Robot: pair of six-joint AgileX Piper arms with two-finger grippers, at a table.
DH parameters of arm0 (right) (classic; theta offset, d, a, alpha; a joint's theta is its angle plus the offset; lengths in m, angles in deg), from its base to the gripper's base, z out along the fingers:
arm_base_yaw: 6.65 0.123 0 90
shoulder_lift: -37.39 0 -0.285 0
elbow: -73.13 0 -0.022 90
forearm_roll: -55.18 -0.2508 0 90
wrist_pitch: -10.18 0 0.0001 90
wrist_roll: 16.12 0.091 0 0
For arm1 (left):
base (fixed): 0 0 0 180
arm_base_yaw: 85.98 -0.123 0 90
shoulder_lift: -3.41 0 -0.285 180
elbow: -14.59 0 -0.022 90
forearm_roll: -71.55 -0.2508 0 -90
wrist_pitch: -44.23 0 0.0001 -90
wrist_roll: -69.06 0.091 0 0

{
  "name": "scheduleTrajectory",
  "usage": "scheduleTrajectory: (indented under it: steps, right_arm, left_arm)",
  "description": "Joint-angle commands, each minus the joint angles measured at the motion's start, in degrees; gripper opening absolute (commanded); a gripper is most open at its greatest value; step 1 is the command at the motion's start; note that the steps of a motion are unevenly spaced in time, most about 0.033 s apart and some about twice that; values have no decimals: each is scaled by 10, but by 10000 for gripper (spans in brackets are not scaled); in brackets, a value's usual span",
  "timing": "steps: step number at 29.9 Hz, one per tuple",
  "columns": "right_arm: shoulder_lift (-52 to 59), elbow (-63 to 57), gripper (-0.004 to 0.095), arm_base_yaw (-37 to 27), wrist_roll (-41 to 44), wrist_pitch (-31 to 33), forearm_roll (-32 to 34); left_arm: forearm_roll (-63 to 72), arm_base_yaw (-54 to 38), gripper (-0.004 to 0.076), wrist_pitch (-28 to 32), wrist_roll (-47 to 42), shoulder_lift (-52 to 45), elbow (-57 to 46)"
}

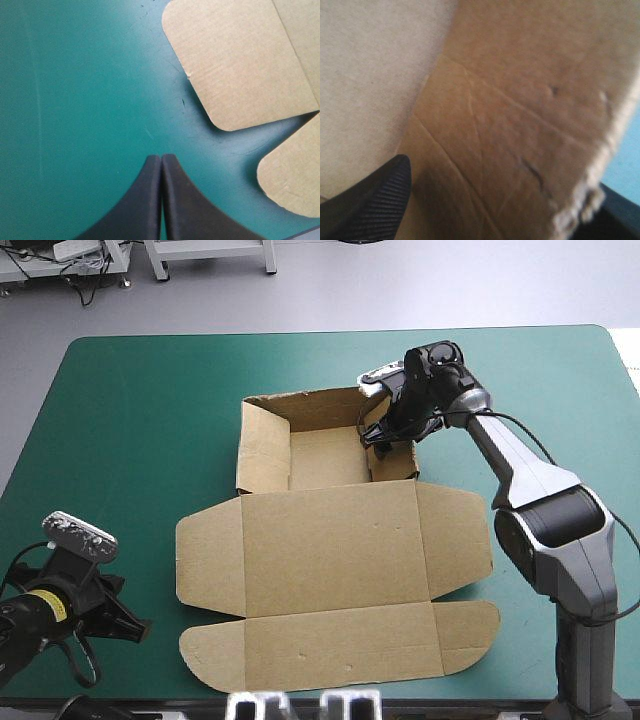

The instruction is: Fold the box

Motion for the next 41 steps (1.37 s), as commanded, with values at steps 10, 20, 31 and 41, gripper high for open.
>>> scheduleTrajectory:
  steps: [10, 20, 31, 41]
  right_arm:
    - [16, 49, -18, -6, -22, -17, 38]
    - [16, 138, -24, -100, -26, -43, 116]
    - [16, 142, -24, -356, -26, -82, 8]
    - [15, 142, -24, -523, -57, -82, -135]
  left_arm:
    - [-6, 4, -8, -19, -10, -8, 14]
    - [-7, 4, -8, -24, -10, -8, 14]
    - [-11, 4, -8, -24, -10, -7, 14]
    - [-5, 4, -8, -23, -10, -7, 14]
